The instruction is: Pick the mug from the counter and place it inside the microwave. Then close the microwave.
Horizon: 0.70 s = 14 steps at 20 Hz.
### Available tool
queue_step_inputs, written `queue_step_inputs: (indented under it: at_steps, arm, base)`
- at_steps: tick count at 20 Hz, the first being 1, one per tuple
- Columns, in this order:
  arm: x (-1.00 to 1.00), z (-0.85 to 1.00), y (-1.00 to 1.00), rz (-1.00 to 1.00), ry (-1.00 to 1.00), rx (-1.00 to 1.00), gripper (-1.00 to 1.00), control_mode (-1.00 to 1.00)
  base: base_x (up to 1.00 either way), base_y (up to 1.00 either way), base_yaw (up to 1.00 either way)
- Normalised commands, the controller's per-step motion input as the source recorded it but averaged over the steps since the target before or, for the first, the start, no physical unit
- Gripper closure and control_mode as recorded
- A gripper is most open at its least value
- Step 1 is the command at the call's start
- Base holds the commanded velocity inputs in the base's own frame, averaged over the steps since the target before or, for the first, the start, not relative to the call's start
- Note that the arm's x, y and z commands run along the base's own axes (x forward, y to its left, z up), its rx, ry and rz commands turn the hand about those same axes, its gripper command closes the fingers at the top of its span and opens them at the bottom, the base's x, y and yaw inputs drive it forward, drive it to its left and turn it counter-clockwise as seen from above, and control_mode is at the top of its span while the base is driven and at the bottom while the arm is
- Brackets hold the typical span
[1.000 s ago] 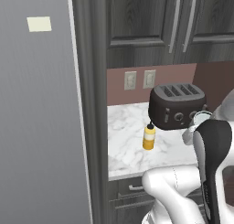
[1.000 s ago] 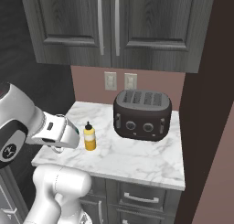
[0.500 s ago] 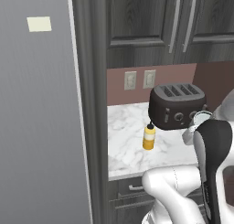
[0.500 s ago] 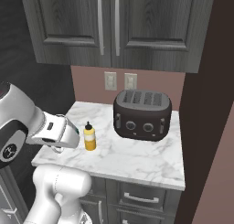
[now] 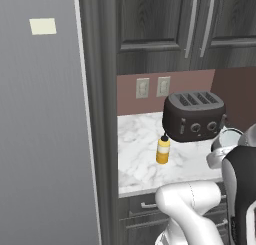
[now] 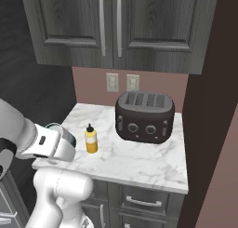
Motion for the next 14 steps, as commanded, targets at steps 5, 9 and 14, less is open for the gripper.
queue_step_inputs:
  at_steps: [5,9,14]
  arm:
    - [0.01,0.00,0.00,0.00,-0.01,0.00,1.00,-1.00]
    - [0.29,0.00,0.00,0.00,0.00,0.00,1.00,-1.00]
    - [0.06,0.00,0.00,0.00,0.00,0.00,1.00,-1.00]
  base:
    - [0.00,0.00,0.00]
    - [0.00,0.00,0.00]
    - [0.00,0.00,0.00]
